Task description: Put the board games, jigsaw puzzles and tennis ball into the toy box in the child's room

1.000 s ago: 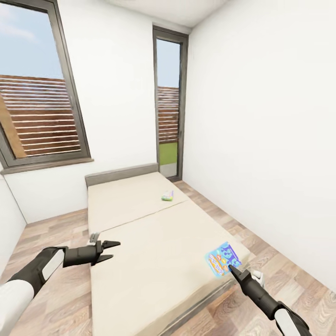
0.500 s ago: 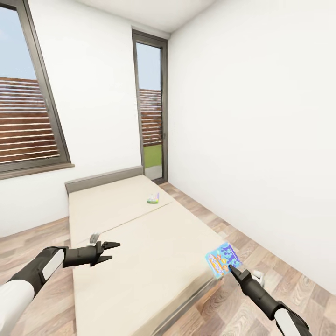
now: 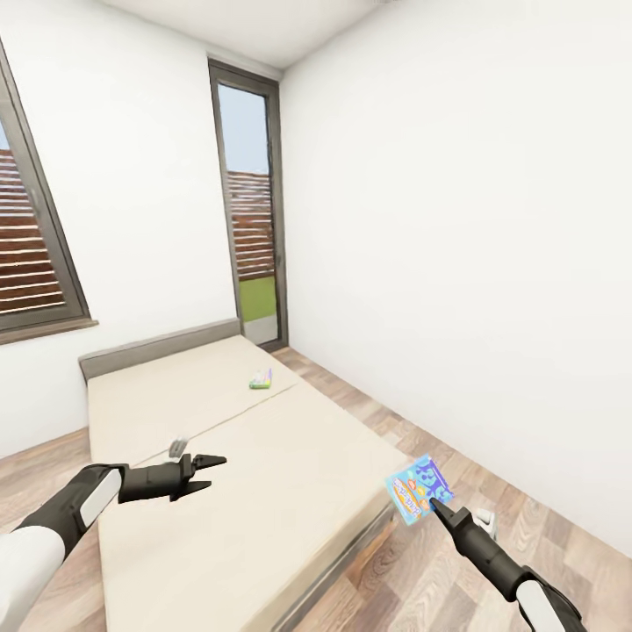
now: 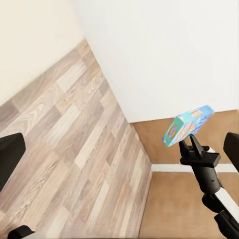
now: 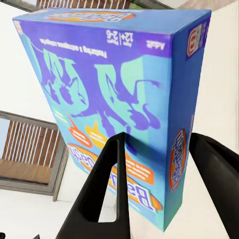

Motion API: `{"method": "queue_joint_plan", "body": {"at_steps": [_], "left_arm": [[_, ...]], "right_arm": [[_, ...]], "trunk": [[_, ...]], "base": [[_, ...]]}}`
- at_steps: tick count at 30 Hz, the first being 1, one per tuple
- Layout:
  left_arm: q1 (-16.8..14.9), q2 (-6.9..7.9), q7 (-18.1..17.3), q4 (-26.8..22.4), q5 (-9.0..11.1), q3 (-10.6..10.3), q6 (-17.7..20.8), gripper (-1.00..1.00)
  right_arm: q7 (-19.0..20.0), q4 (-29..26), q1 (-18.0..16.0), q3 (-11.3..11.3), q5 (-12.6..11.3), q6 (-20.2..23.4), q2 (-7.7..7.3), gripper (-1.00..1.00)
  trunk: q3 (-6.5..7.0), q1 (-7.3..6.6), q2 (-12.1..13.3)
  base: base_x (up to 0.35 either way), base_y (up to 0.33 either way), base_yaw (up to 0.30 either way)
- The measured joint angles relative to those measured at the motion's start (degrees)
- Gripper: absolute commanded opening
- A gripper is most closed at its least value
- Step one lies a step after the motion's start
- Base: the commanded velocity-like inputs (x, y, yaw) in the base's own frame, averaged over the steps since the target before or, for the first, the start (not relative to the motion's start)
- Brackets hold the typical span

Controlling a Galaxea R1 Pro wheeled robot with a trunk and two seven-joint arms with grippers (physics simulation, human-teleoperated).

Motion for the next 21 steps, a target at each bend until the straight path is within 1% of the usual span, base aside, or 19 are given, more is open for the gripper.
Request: {"method": "queue_joint_plan", "body": {"at_steps": [21], "left_arm": [[0.0, 0.05, 0.0, 0.0, 0.0, 0.0, 0.0, 1.0]], "right_arm": [[0.1, 0.0, 0.0, 0.0, 0.0, 0.0, 0.0, -1.0]], "trunk": [[1.13, 0.0, 0.0]], "base": [[0.0, 0.0, -0.239]]}}
